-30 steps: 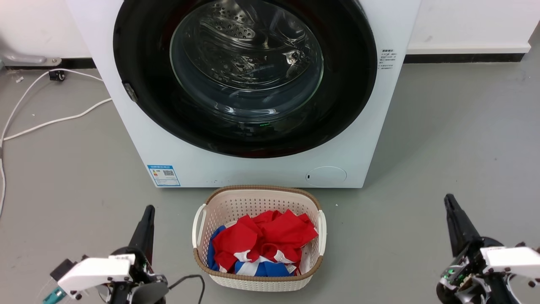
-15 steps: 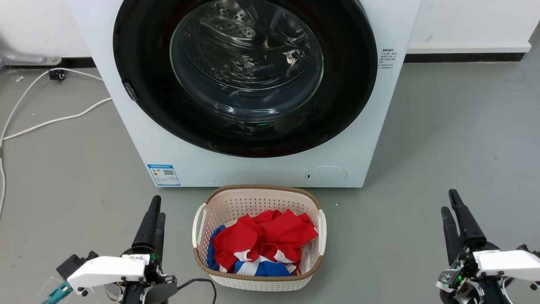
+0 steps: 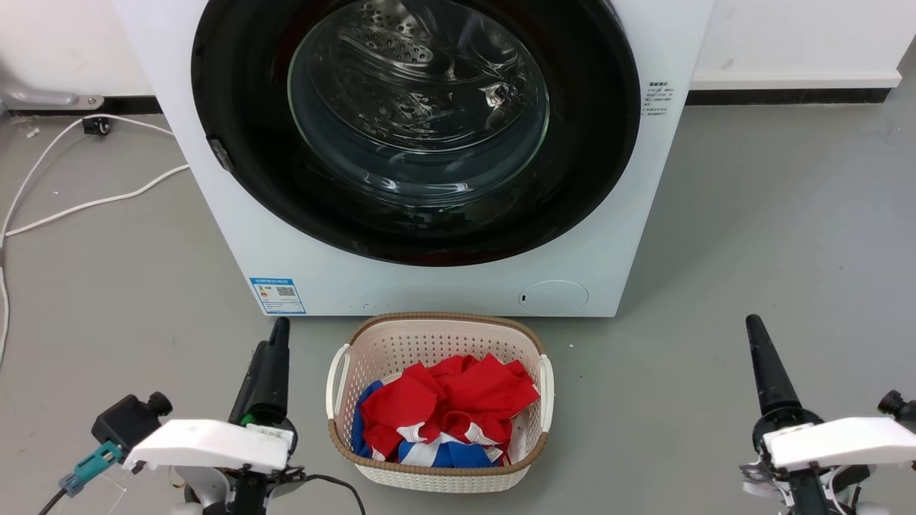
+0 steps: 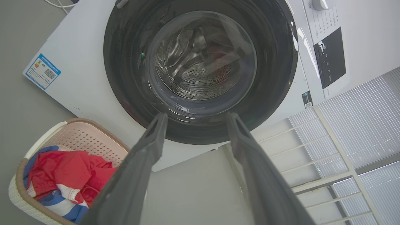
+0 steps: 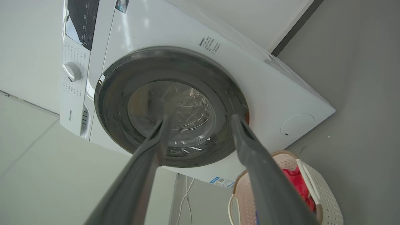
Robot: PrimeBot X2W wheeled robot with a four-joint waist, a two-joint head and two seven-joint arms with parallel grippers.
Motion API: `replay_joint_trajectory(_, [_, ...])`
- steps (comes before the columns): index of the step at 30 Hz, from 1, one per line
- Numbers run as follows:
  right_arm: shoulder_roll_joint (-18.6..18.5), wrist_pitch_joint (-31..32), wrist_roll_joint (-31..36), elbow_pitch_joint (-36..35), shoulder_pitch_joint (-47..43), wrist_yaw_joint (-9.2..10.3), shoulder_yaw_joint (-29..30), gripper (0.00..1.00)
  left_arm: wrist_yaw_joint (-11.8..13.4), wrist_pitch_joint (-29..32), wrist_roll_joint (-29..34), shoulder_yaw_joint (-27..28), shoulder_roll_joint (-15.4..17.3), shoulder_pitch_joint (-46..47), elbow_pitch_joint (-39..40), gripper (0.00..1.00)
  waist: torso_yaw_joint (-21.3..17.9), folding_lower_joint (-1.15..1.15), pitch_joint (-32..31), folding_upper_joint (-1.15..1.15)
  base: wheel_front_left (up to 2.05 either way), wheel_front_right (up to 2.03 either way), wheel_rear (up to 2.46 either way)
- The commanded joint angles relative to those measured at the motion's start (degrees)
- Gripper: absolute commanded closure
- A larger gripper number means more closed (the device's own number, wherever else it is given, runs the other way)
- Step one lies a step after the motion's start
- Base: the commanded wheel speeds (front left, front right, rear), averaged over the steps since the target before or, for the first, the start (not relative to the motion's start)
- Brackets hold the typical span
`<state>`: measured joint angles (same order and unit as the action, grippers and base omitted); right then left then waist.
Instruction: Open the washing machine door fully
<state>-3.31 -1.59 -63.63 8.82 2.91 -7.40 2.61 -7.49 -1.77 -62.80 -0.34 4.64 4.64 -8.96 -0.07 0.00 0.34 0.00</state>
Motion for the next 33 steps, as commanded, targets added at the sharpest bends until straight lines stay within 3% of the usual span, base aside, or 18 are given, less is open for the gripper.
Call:
replay_joint_trajectory(1, [-0.1, -0.6, 3.0, -1.3, 0.2, -0.10, -0.3, 0.00, 0.0, -0.5, 2.3, -0.6, 0.3, 0.6, 1.1, 0.00, 0.0, 0.00, 0.0, 0.00, 0.00, 0.00, 0.00])
replay_joint_trajectory(12, [0.0, -1.6, 19.0, -2.1, -0.6, -0.11, -0.8, 0.00, 0.1, -2.7, 14.2, -2.7, 1.2, 0.4, 0.4, 0.00, 0.0, 0.00, 0.2, 0.00, 0.00, 0.00, 0.00])
replay_joint_trajectory(33, [0.2, -2.2, 37.8, -5.6, -2.1, -0.12, -1.0, 0.00, 1.6, -6.2, 31.1, -5.6, 3.9, 1.2, 0.5, 0.00, 0.0, 0.00, 0.5, 0.00, 0.00, 0.00, 0.00])
